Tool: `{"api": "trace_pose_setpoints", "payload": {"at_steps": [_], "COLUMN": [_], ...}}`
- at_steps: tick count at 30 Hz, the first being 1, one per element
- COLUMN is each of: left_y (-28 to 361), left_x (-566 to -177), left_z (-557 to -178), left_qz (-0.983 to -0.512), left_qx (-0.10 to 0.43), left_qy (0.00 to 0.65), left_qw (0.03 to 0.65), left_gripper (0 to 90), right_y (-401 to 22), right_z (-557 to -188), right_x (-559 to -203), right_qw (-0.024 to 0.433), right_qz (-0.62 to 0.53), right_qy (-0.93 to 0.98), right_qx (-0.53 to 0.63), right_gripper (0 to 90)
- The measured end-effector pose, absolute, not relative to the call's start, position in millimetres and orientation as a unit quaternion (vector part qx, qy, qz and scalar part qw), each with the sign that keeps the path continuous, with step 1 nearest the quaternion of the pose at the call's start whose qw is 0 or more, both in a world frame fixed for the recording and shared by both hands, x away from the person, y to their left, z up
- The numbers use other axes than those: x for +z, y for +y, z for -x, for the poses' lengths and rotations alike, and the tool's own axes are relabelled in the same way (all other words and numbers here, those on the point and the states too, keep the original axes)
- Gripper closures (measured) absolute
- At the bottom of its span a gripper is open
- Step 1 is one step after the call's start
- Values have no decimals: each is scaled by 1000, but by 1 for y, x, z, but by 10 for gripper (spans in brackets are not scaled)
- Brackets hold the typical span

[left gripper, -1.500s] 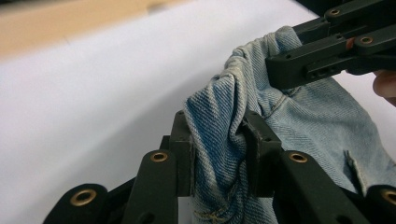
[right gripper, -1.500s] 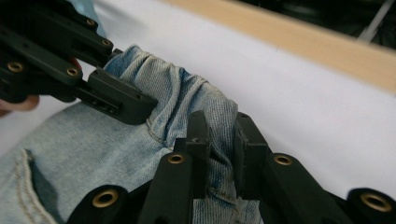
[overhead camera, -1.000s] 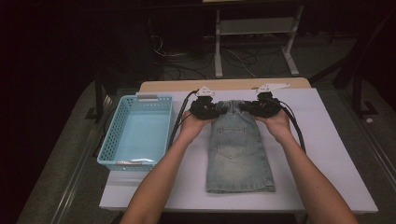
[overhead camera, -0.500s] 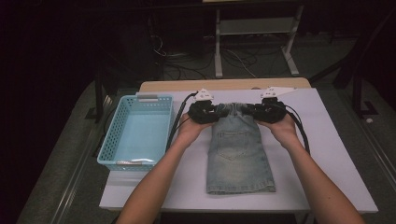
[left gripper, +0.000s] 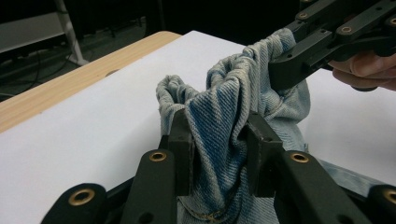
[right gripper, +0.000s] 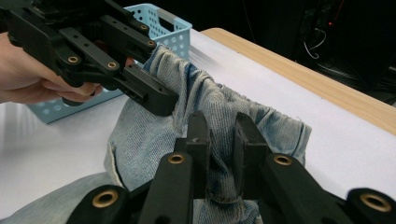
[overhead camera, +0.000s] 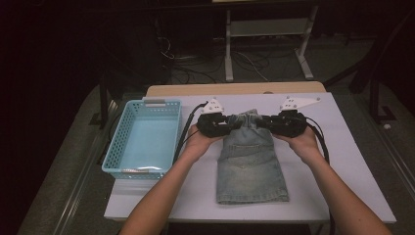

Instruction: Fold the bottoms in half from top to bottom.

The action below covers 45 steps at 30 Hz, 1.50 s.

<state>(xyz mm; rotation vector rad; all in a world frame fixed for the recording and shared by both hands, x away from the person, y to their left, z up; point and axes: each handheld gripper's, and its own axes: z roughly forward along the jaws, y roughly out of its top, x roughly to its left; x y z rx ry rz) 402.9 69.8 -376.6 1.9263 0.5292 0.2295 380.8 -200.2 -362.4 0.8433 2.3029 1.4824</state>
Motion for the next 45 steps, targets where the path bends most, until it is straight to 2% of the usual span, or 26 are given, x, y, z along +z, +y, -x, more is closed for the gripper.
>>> {"api": "trace_pose_setpoints", "payload": {"at_steps": [24,45], "left_y": [70,77], "left_x": [-371,-382], "left_z": [-352,-306], "left_qz": [-822,-841], "left_qx": [79,55], "left_qy": [187,152], "left_qw": [533,517], "left_gripper": [672,674], "right_y": [-209,-205], "right_z": [-331,-292], "right_x": [-361,-377], "right_qw": [119,77], "right_qz": [-254,-227], "right_qy": [807,824], "right_qx": [520,513], "right_gripper": [775,769]}}
